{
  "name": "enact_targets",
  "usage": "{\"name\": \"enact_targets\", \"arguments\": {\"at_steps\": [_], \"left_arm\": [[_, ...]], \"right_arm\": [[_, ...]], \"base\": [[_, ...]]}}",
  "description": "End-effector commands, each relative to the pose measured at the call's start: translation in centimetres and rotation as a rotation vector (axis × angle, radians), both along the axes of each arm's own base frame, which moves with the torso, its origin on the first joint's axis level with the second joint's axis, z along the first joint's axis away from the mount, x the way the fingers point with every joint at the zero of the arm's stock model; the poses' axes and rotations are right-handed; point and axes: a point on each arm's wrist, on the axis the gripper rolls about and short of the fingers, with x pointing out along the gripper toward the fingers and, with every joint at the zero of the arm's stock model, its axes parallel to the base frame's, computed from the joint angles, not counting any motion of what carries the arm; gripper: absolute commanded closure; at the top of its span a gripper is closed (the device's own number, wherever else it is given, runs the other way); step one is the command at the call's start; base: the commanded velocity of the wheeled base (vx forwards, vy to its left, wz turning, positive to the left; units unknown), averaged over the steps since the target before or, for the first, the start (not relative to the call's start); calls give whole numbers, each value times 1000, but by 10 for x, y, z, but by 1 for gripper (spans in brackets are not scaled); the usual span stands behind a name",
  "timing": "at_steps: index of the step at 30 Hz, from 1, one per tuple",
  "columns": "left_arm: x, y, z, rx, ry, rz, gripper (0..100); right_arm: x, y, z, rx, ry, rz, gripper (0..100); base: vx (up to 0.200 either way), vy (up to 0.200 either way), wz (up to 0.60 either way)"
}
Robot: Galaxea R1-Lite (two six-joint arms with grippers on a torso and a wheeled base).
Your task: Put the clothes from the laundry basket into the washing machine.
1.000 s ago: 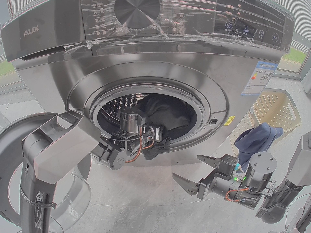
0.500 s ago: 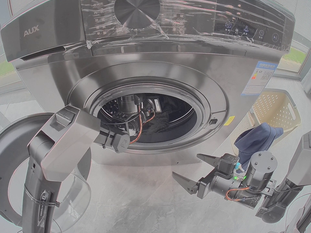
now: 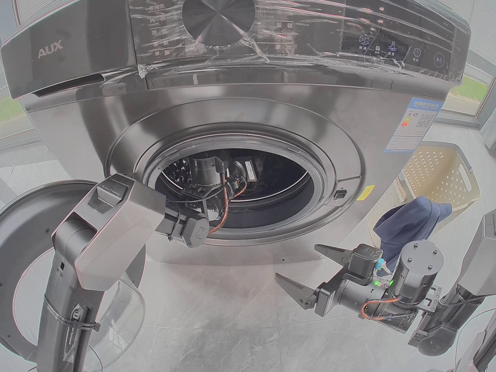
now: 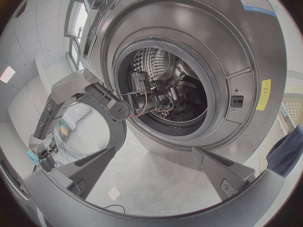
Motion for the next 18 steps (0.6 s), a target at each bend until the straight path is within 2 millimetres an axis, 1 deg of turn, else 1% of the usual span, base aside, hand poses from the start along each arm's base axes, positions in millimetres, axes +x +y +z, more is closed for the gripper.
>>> {"name": "enact_targets", "arguments": {"at_steps": [1,3,4,5,9,14,18], "left_arm": [[-14,3,-9,56,93,-23,0],[-15,3,-18,69,116,-46,0],[-16,3,-18,69,116,-47,0],[-16,2,-24,79,128,-64,0],[-13,-1,-38,93,144,-69,0],[-10,-2,-42,97,145,-67,0],[-1,-3,-50,108,146,-52,0]], "right_arm": [[0,1,-1,-2,2,2,0],[0,1,-1,-2,2,2,0],[0,1,-1,-2,2,2,0],[0,1,0,-1,1,2,0],[0,1,0,-1,1,3,0],[-1,1,-1,-2,2,5,0],[-1,2,-2,-4,4,10,0]], "base": [[0,0,0],[0,0,0],[0,0,0],[0,0,0],[0,0,0],[0,0,0],[0,0,0]]}}
